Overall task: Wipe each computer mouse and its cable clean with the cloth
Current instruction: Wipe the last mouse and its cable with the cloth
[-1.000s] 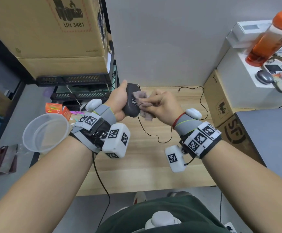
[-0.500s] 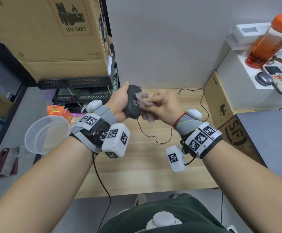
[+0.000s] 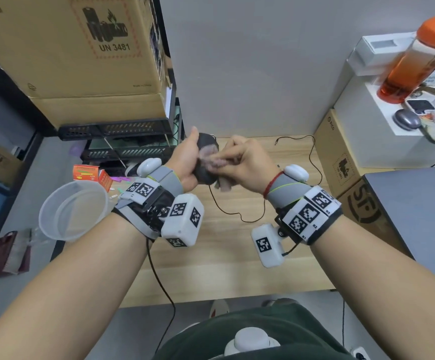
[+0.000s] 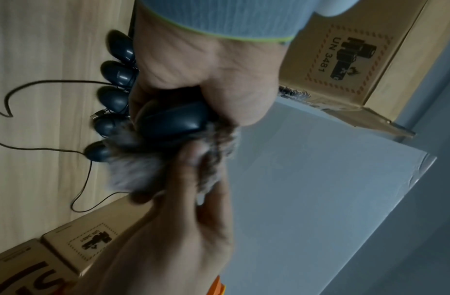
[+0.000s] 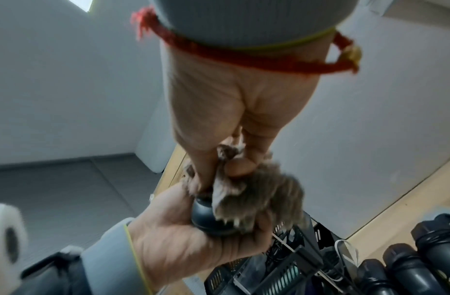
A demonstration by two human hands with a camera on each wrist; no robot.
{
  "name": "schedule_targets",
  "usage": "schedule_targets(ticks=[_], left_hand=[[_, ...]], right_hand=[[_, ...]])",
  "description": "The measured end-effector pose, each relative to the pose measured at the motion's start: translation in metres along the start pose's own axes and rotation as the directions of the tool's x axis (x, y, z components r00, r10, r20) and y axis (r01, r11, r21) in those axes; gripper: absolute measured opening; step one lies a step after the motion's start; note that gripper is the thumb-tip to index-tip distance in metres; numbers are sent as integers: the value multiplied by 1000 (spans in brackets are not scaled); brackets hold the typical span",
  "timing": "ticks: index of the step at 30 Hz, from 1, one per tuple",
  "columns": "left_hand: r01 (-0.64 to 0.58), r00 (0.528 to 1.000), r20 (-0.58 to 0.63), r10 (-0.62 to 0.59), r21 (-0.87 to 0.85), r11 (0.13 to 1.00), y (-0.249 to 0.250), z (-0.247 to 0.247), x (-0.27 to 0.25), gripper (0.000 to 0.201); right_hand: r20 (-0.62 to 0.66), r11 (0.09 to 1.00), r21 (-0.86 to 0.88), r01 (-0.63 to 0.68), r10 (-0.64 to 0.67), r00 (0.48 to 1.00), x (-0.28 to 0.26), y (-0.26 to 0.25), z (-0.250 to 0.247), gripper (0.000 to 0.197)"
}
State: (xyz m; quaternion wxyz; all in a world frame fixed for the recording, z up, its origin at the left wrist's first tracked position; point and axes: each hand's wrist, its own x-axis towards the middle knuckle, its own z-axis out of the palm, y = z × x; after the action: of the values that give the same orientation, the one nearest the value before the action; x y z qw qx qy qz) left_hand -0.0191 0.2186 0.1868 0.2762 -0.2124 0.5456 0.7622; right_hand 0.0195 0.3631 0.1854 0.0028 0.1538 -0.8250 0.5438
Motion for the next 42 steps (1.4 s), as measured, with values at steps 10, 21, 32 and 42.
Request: schedule_targets(ticks=[10,21,32,42], left_hand=[[-121,992,-31,120,-32,992,24,1,-5,54],[-70,992,113,62,67,995,18,12,-10,56],[-179,970,205,131,238,954,24,9,-29,51],[-225,971,162,177,363,904,26,9,-38,45]], right_hand=[[165,981,-190,-34,66,984,-13,22,-2,12],[-84,999,37,1,3,996,-9,8,0,23],[-111,934,304,-190,233,966,2,10,-56,39],[-109,982,124,-145,159,981,6,24,-45,3]])
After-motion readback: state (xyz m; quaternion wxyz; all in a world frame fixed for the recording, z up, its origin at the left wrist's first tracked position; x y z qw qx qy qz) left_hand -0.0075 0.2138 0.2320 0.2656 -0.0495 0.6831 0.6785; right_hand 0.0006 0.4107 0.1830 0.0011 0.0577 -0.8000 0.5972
